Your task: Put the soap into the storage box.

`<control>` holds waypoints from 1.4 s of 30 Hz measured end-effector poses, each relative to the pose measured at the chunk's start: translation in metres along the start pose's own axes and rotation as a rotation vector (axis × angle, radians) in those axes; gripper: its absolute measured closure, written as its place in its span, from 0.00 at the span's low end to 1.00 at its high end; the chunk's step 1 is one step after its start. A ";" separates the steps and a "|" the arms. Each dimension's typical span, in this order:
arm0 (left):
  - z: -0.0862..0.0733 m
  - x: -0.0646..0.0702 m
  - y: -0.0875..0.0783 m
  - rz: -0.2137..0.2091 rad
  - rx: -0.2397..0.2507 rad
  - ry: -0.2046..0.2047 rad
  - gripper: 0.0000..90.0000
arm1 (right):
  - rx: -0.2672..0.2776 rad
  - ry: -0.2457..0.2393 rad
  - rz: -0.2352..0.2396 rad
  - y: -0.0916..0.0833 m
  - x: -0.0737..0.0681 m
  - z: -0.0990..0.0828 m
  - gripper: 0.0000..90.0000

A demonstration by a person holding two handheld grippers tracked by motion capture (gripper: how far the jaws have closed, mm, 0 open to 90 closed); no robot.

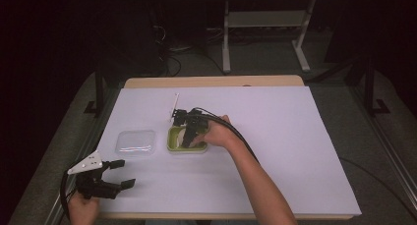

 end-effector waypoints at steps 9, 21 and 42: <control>0.001 0.001 0.002 -0.004 0.003 -0.009 0.14 | 0.037 0.028 0.000 -0.010 0.004 -0.002 0.26; 0.000 0.000 0.001 -0.002 -0.006 0.001 0.14 | 0.085 0.046 0.003 -0.025 0.004 -0.006 0.26; -0.001 0.001 0.003 0.002 -0.009 0.001 0.14 | 0.168 0.138 0.005 -0.055 0.011 -0.039 0.25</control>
Point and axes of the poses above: each handheld gripper's, and its own axes: y roughly forward along the jaws, z roughly out of its top, x roughly to its right, the point moved 8 cm from there along y, roughly forward along the jaws, and after that the axes turned 3 degrees about -x, right-handed, at the moved point
